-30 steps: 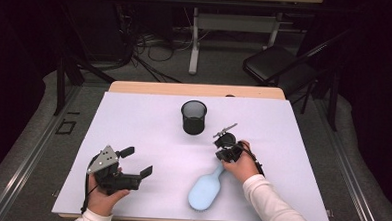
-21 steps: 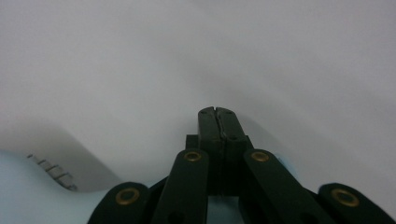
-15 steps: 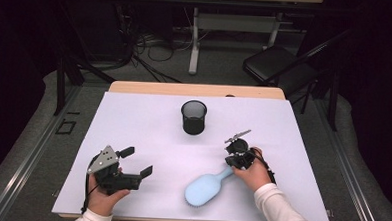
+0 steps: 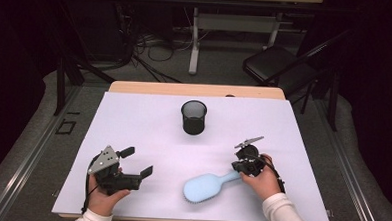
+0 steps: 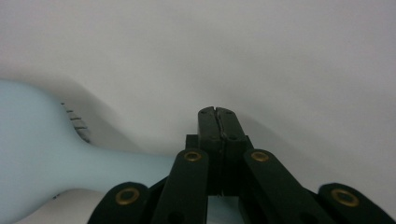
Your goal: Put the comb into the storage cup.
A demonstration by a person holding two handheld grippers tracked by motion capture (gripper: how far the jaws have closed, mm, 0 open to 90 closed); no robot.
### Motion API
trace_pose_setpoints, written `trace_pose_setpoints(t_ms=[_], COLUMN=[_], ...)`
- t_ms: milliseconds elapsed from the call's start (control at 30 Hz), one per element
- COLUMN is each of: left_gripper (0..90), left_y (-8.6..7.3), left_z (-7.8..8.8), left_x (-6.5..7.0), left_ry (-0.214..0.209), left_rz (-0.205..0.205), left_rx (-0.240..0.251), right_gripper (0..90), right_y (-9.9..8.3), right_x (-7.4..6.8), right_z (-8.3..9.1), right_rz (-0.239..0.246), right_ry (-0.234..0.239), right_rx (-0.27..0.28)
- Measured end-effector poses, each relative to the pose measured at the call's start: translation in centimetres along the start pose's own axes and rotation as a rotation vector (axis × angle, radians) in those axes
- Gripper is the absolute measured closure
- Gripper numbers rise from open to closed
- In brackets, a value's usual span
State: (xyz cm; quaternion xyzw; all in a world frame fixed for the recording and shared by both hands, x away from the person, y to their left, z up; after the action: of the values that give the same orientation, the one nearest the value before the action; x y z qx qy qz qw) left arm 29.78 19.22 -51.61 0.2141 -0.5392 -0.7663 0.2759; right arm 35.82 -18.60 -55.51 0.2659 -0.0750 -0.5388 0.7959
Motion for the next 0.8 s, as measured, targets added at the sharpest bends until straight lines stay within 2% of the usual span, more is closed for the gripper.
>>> trace_pose_setpoints(t_ms=[100, 333, 800], left_gripper=[4.8, 4.8, 5.1], left_y=[0.0, 0.0, 0.0], left_z=[0.0, 0.1, 0.1], left_x=[0.0, 0.0, 0.0], left_ry=[0.001, 0.004, 0.007], left_rz=[-0.001, 0.002, 0.000], left_rx=[-0.002, -0.001, 0.000], right_gripper=[90.0, 90.0, 90.0], right_y=[-0.2, -1.2, -3.1], right_x=[0.1, 0.4, 0.6], right_z=[0.1, 0.8, 2.0], right_rz=[0.002, -0.030, -0.059], right_ry=[0.005, 0.033, 0.055], right_rx=[0.011, 0.034, 0.029])
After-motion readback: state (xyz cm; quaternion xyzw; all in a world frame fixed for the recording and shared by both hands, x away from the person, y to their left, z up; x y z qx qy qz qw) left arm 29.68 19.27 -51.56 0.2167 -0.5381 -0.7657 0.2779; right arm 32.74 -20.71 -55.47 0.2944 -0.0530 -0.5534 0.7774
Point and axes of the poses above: each handheld gripper's, and its own axes: z roughly backward along the jaws, y roughly out of its top, x roughly to its right, the point moved 3 cm from there along -z, roughly forward along the jaws, and after that the axes turned 10 degrees about -z, right-handed, at the moved point
